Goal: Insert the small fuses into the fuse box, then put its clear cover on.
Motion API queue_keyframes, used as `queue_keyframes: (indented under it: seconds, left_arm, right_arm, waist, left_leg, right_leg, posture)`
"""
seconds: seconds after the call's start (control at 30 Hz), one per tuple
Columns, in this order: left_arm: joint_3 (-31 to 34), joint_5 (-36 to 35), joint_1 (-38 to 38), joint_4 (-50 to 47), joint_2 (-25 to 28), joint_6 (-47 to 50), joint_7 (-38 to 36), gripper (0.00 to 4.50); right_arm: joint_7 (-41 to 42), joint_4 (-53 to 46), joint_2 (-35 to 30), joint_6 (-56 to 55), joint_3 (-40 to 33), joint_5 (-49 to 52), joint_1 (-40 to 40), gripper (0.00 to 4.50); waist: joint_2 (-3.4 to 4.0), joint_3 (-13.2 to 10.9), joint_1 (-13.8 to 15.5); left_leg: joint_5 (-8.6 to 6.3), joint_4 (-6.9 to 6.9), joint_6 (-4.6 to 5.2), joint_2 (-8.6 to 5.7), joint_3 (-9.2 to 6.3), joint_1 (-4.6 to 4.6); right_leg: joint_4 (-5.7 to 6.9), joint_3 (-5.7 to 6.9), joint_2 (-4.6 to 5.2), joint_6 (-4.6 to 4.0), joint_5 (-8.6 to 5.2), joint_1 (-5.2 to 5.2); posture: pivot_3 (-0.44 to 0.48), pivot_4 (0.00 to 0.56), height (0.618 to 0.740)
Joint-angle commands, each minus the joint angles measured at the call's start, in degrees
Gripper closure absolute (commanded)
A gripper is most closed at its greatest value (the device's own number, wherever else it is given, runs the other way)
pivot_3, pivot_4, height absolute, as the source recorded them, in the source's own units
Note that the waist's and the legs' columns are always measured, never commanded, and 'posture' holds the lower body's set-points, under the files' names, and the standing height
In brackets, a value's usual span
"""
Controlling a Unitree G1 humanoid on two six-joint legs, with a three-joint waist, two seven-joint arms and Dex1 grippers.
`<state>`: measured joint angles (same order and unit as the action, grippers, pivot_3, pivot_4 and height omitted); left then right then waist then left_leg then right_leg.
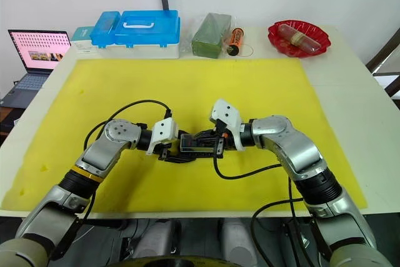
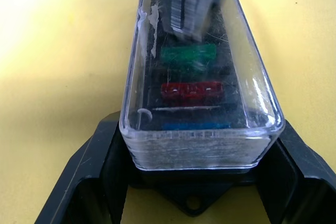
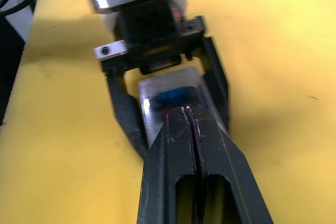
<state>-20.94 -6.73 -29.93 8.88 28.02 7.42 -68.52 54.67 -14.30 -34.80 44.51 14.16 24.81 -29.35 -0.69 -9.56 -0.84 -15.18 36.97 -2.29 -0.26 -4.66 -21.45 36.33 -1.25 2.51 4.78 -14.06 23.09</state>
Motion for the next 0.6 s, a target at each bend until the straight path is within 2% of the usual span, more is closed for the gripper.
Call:
queue_keyframes:
  seconds: [0.03,0.07,0.13,0.23,0.37,0.6]
  left_arm:
    - [0.15,0.54,0.27,-1.58,0.93,1.06,-0.26,1.74]
    - [0.14,0.51,0.32,-1.77,0.98,1.21,-0.30,1.74]
    - [0.56,0.23,0.45,-3.60,1.68,2.21,-0.34,0.99]
    - [1.52,-0.75,0.92,-7.04,3.45,3.55,-0.93,0.03]
    - [4.52,-3.56,2.73,-13.43,7.59,6.33,-1.99,0.00]
    - [17.37,-15.01,5.68,-26.25,17.72,20.57,-1.87,0.00]
  right_arm:
    - [-0.24,-3.73,-1.10,2.90,-3.89,3.07,-1.06,4.48]
    - [-0.28,-4.15,-1.26,3.30,-4.27,3.38,-1.06,4.48]
    - [0.60,-6.59,-3.42,5.24,-7.09,5.64,-0.70,4.50]
    - [1.80,-8.65,-7.35,6.31,-10.81,7.83,0.27,3.86]
    - [3.68,-9.29,-13.25,6.36,-15.38,9.30,1.84,2.46]
    - [10.28,-10.20,-25.40,2.97,-23.69,10.00,9.97,0.06]
  waist:
    - [0.01,-0.03,0.04]
    - [0.03,-0.05,0.04]
    - [0.04,-0.09,0.04]
    - [0.03,-0.18,0.05]
    - [0.02,-0.29,-0.08]
    - [-0.02,-0.76,0.08]
  left_leg:
    - [0.00,0.00,0.00,0.00,0.00,-0.03]
    - [0.00,-0.01,0.00,0.00,0.00,-0.06]
    - [0.00,-0.02,0.00,-0.01,0.01,-0.07]
    - [0.00,-0.03,0.00,0.00,0.01,-0.11]
    - [0.00,-0.10,0.00,0.00,0.04,-0.10]
    - [0.00,-0.12,0.00,0.03,0.06,-0.17]
  right_leg:
    - [-0.01,0.00,0.00,0.01,0.00,0.03]
    - [-0.01,0.00,0.00,0.01,0.00,0.06]
    - [-0.03,0.00,0.00,0.01,0.00,0.07]
    - [-0.05,0.00,0.01,0.00,0.00,0.09]
    - [-0.12,-0.01,0.02,-0.06,-0.04,0.09]
    - [-0.15,0.00,0.04,-0.12,-0.12,0.16]
  posture:
    - [0.000,0.150,0.740]
    - [0.000,0.150,0.740]
    - [0.000,0.150,0.740]
    - [0.000,0.150,0.740]
    - [0.000,0.150,0.740]
    - [0.000,0.150,0.740]
